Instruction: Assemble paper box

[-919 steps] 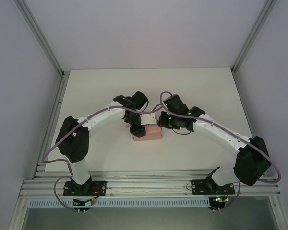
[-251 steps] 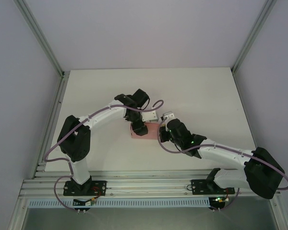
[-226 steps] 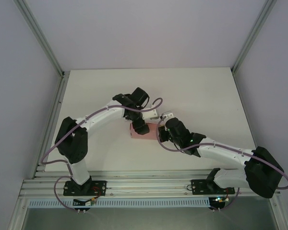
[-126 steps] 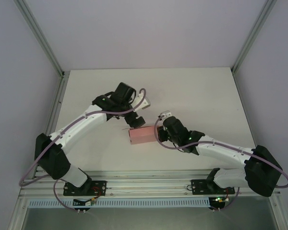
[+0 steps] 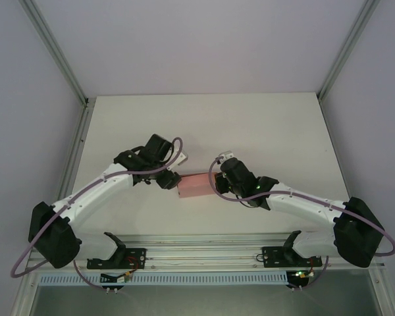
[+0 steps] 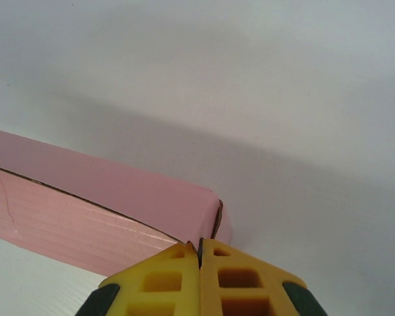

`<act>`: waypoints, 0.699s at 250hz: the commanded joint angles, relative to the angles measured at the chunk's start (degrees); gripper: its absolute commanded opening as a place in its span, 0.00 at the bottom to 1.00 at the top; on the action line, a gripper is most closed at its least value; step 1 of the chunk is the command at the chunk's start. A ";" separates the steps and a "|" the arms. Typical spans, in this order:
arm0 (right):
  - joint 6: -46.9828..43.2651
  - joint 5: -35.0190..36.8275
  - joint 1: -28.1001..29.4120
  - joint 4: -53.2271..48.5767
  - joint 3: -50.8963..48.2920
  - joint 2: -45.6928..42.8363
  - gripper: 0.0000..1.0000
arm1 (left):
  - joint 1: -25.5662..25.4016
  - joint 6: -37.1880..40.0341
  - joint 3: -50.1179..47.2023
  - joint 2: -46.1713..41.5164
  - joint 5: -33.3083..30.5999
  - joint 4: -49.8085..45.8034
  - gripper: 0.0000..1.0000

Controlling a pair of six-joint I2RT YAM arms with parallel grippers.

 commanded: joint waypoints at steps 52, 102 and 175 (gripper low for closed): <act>0.74 -1.00 0.39 -6.35 0.13 1.48 0.00 | 0.97 -0.08 -0.05 1.33 1.81 0.81 0.46; 0.70 -1.13 0.39 -6.04 -0.15 1.20 0.00 | 1.00 -0.69 -0.52 2.54 -0.41 2.06 0.39; 0.25 -2.36 0.40 -5.83 -0.48 0.66 0.00 | 1.01 0.17 -0.04 4.05 0.28 2.48 0.31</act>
